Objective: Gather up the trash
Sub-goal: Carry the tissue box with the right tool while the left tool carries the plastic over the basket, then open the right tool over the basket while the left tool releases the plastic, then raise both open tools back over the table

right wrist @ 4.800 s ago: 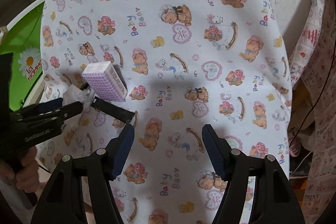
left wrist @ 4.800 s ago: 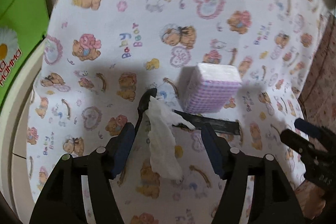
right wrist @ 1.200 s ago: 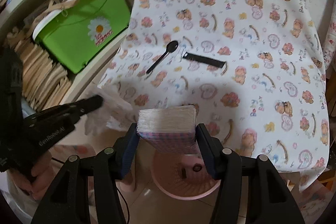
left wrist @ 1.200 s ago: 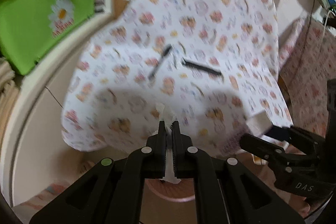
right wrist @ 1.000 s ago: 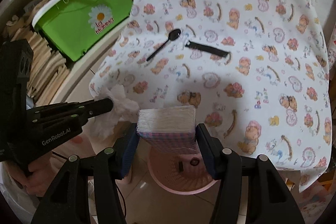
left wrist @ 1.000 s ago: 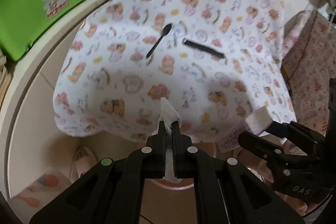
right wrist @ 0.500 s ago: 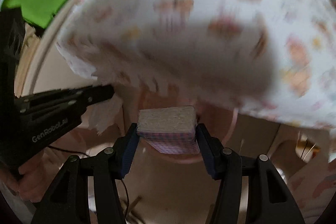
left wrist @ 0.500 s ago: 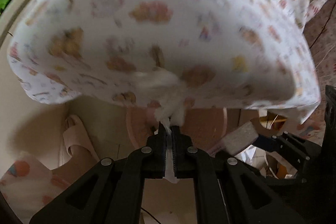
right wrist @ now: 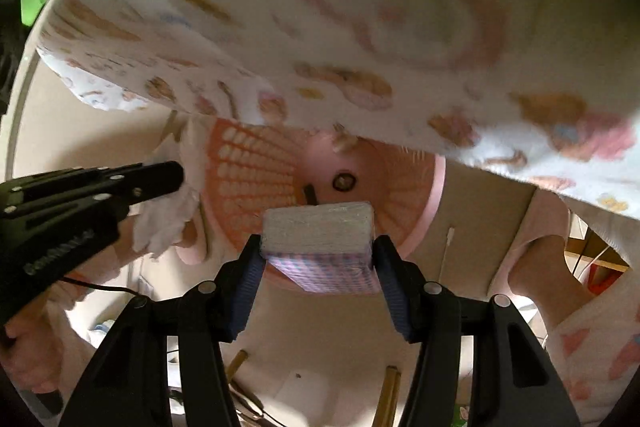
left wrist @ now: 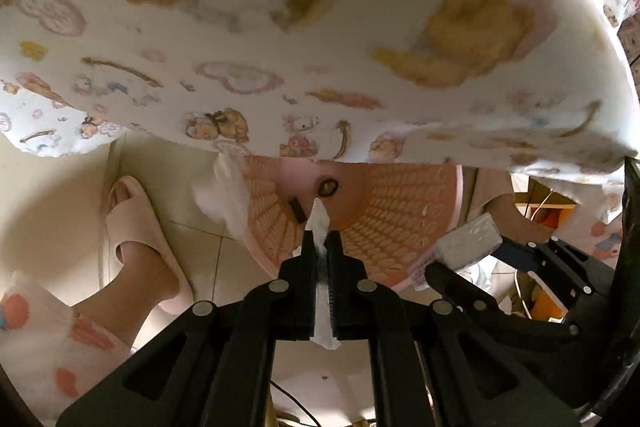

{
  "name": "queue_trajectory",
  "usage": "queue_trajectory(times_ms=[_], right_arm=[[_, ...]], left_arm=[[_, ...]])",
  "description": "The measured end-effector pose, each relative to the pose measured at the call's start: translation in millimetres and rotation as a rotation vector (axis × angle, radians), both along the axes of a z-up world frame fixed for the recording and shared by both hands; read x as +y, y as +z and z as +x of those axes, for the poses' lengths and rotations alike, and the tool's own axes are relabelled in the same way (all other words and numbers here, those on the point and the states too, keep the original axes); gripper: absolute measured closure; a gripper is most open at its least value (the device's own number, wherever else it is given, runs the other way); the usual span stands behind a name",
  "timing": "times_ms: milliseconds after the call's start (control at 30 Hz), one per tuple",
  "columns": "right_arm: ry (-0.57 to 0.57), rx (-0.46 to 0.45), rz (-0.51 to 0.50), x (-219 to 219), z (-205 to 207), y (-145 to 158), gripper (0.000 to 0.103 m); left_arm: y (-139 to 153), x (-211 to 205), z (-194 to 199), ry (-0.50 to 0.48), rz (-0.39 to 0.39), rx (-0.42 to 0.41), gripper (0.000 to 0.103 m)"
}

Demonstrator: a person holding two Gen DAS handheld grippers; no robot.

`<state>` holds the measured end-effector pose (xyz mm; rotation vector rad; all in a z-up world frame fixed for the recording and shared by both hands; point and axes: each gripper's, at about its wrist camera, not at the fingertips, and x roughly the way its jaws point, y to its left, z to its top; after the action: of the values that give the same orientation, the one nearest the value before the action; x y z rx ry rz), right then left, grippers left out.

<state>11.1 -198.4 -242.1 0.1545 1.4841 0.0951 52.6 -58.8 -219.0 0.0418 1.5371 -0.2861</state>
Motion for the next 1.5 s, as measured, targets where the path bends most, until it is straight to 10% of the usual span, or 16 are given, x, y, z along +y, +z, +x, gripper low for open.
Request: queue_trajectory(times_ms=[633,900,1500], right_arm=[[0.041,-0.054,-0.058,4.4,-9.3,-8.8,0.045],[0.09,-0.095,-0.094,12.0,-8.3,3.2,0.045],[-0.008,-0.511,-0.086,-12.8,-21.3,143.3,0.039]], left_arm=[[42.5,16.6,3.6,0.031,-0.079,-0.036,0.083],[73.0,26.7,-2.2,-0.004,-0.207,-0.036,0.099],[127.1,30.0,-5.6,-0.052,-0.233,-0.261,0.101]])
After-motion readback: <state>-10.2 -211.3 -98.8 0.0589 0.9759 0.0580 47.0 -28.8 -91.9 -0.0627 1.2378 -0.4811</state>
